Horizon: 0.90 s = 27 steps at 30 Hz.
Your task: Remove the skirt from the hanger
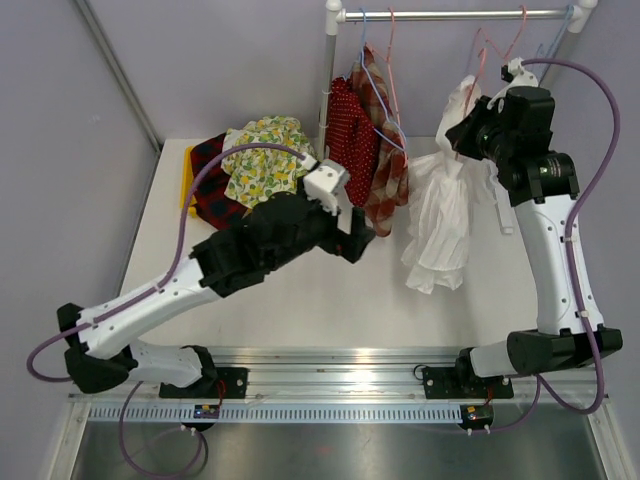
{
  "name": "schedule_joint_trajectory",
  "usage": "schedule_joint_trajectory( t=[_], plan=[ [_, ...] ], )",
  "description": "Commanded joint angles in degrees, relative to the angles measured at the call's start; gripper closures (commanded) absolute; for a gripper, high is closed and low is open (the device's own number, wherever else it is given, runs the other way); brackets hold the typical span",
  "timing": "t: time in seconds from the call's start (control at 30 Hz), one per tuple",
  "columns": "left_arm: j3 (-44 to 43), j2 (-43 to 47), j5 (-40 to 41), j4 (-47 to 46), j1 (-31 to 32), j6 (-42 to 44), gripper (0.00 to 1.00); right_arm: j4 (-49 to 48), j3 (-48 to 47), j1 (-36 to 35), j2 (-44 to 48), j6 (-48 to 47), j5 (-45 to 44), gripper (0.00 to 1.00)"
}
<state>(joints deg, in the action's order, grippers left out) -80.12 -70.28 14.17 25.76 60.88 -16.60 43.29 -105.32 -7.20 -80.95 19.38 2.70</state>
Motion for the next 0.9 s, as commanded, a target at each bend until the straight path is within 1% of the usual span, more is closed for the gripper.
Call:
schedule_joint_trajectory(
  t=[0.0,0.03,0.07,0.13,0.2,0.3,0.4,0.5,0.53,0.57,0.63,0.67,0.7,0.77,0.8,0.87],
  plan=[
    [-5.7,-6.2,-6.7,-13.1,3.5,0.3,0.01,-5.7,3.4,-0.4,5.4,4.1,4.2,1.00],
    [-6.4,-7.7,-9.1,-16.8,4.8,-0.4,0.01,-5.7,5.3,-0.4,6.2,4.4,4.1,1.00],
    [-8.3,-10.8,-9.9,-18.2,5.6,-0.6,0.01,-5.6,5.9,-0.4,7.9,4.5,4.1,1.00],
    [-10.1,-14.0,-11.0,-20.4,7.5,-1.0,0.01,-4.6,6.7,-0.4,9.1,4.4,4.0,1.00],
    [-13.3,-18.8,-11.1,-20.4,8.4,-0.9,0.01,-3.6,6.2,-0.4,10.4,4.1,4.0,1.00],
    [-14.8,-22.9,-10.9,-20.9,9.5,-1.2,0.01,-1.1,4.4,-0.4,11.9,3.7,3.9,1.00],
    [-14.2,-24.7,-12.3,-23.5,9.6,-2.6,0.01,0.2,3.0,-0.4,13.4,3.4,3.9,1.00],
    [-14.5,-25.8,-13.6,-23.6,9.7,-3.8,0.01,0.9,1.3,-0.4,13.8,3.1,3.7,1.00],
    [-13.9,-26.0,-13.6,-23.6,9.9,-4.0,0.03,1.5,0.4,-0.4,13.8,3.1,3.7,1.00],
    [-13.6,-25.7,-13.5,-23.7,10.0,-4.1,0.07,1.7,-0.1,-0.4,13.6,2.9,3.6,1.00],
    [-11.8,-25.0,-12.4,-24.4,10.1,-4.1,0.18,2.2,-1.0,-0.4,13.5,3.0,3.6,1.00],
    [-11.3,-24.6,-11.5,-24.5,10.3,-4.2,0.43,2.3,-1.3,-0.4,13.6,3.0,3.6,1.00],
    [-10.7,-24.4,-11.0,-24.9,10.4,-4.1,0.56,2.3,-1.5,-0.4,13.7,3.0,3.5,1.00],
    [-9.5,-23.2,-8.9,-24.8,10.7,-4.1,0.96,2.2,-1.4,-0.4,13.9,2.9,3.2,1.00],
    [-9.0,-22.8,-8.1,-24.6,10.9,-3.9,1.00,2.1,-1.4,-0.4,13.9,2.9,2.9,1.00],
    [-7.1,-20.5,-7.3,-25.3,12.2,-3.0,1.00,1.9,-1.2,-0.5,13.7,2.5,2.0,1.00]
  ],
)
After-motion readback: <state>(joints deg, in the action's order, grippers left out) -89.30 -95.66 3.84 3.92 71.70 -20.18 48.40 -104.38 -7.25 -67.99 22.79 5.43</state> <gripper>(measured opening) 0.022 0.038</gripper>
